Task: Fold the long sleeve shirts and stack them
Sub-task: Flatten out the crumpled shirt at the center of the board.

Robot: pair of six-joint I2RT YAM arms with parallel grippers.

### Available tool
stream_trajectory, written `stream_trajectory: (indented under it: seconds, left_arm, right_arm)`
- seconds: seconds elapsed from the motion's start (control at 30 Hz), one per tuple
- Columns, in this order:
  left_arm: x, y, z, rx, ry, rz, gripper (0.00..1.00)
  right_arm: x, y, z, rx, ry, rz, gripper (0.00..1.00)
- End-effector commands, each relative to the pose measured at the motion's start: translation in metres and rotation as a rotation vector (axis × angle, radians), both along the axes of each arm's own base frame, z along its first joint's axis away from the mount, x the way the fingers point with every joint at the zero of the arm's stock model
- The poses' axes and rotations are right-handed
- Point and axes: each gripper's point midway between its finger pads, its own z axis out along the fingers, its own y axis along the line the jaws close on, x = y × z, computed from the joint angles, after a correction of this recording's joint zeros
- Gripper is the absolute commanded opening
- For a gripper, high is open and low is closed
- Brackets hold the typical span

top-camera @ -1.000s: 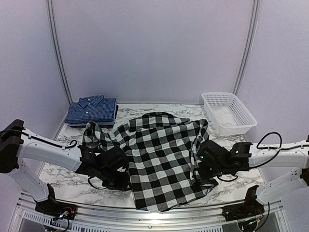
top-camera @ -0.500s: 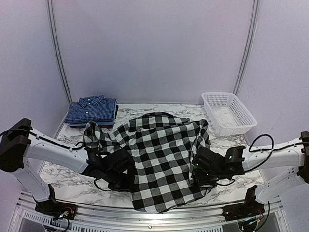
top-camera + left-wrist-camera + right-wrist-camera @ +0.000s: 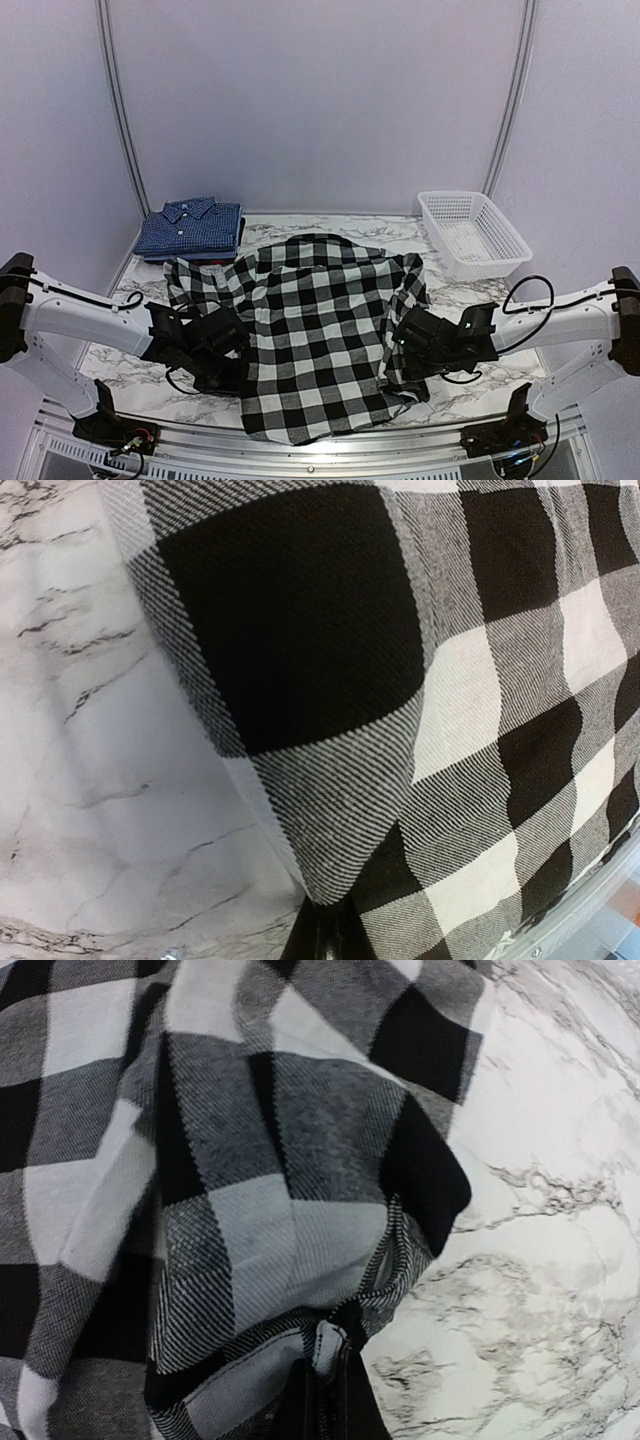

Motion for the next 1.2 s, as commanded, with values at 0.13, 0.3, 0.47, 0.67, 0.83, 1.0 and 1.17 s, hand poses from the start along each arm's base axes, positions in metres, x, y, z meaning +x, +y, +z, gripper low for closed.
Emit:
stream_trajectory:
  seconds: [0.13, 0.3, 0.47, 0.67, 0.83, 1.0, 1.17]
  left_arm:
    - [-0.01, 0.058, -0.01, 0.167, 0.038, 0.013, 0.0]
    - [-0.012, 0.07, -0.01, 0.17, 0.048, 0.021, 0.0]
    - [-0.012, 0.068, -0.009, 0.163, 0.053, 0.016, 0.0]
    - [-0.012, 0.067, -0.008, 0.152, 0.053, 0.02, 0.0]
    - [-0.013, 0.067, -0.007, 0.145, 0.051, 0.017, 0.0]
    - [-0.014, 0.069, -0.007, 0.142, 0.051, 0.014, 0.0]
    - [-0.014, 0.068, -0.006, 0.14, 0.048, 0.012, 0.0]
  right_arm:
    - [0.019, -0.062, 0.029, 0.0, -0.076, -0.255, 0.0]
    - [0.031, -0.065, 0.061, 0.075, -0.143, -0.319, 0.17]
    - [0.028, -0.021, 0.076, 0.144, -0.126, -0.149, 0.39]
    - [-0.009, 0.063, 0.072, 0.191, -0.057, 0.091, 0.4]
    - [-0.045, 0.121, 0.056, 0.176, 0.0, 0.216, 0.4]
    - [-0.065, 0.155, 0.037, 0.153, 0.035, 0.261, 0.39]
    - [-0.068, 0.143, 0.016, 0.076, 0.065, 0.226, 0.34]
